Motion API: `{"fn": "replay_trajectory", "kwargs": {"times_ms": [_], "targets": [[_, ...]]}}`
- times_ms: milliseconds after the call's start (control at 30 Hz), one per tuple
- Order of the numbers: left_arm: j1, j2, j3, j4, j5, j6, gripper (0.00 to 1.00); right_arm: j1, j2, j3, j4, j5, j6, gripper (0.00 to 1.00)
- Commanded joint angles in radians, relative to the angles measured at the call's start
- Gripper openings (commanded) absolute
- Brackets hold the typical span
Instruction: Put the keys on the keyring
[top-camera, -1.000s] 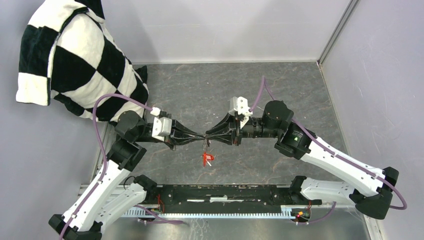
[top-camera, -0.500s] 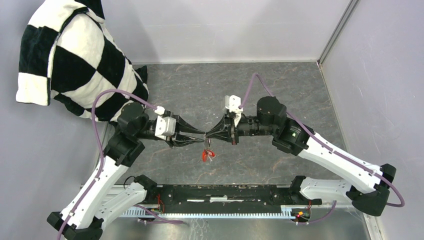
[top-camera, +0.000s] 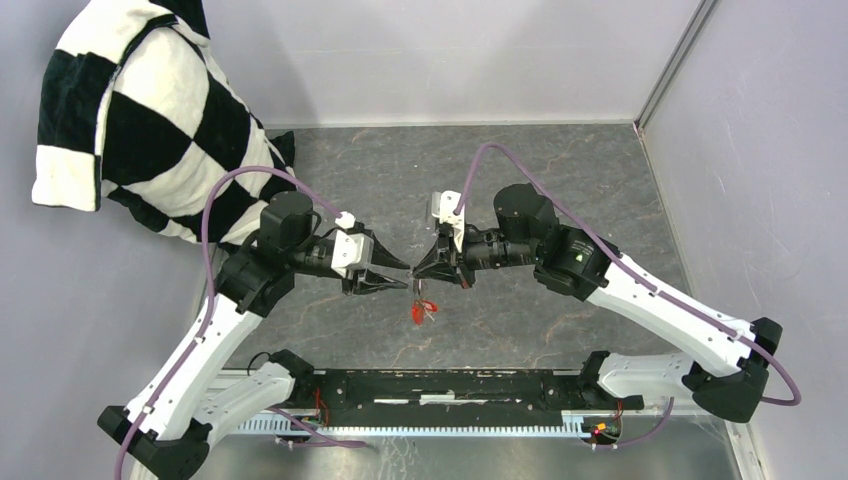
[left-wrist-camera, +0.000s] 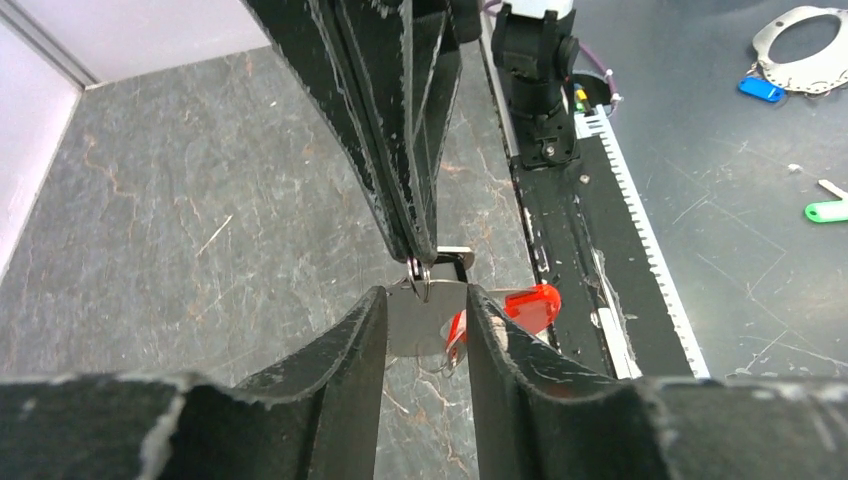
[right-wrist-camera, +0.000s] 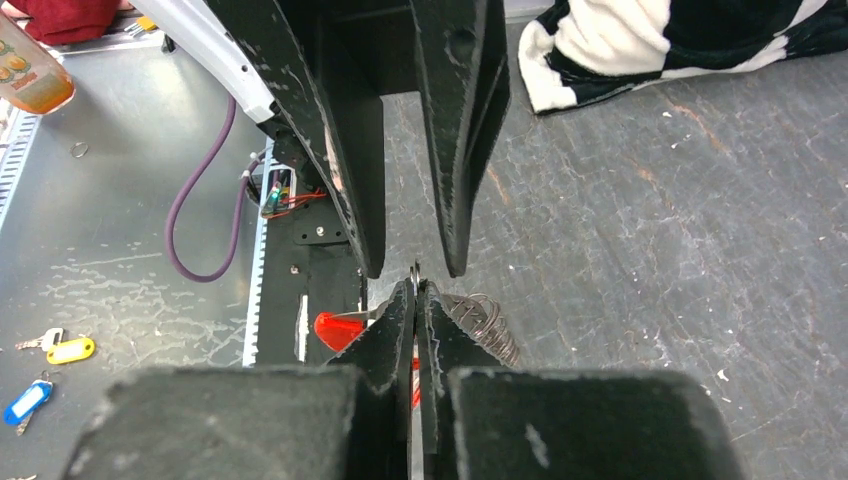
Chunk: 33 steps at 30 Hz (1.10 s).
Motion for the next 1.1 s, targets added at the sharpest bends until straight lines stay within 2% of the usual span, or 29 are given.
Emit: {"fn": "replay_trajectory", "kwargs": {"times_ms": [0,300,500,600,767,1067], "targets": [[-0.004,0.01,0.048,-0.036,-0.031,0.062,0.42,-0.002,0.012,0.066,0.012,-0.008,-0.019,0.0],[-0.004,0.023,0.064,-0.035,-0.029,0.054,0.3,0.0,0.032,0.09,-0.029,-0.008,-0.039,0.0],[-0.005,0.031,0.057,-0.067,-0.043,0.081,0.15,0.001,0.038,0.097,-0.023,-0.015,-0.038,0.0],[-0.008,0.047,0.068,-0.092,-0.071,0.082,0.15,0.002,0.045,0.103,-0.024,-0.019,-0.039,0.0],[-0.01,0.052,0.08,-0.102,-0.08,0.063,0.26,0.008,0.057,0.113,-0.033,-0.023,-0.044,0.0],[-0.01,0.05,0.09,-0.101,-0.086,0.07,0.18,0.014,0.07,0.129,-0.052,-0.026,-0.055,0.0]]}}
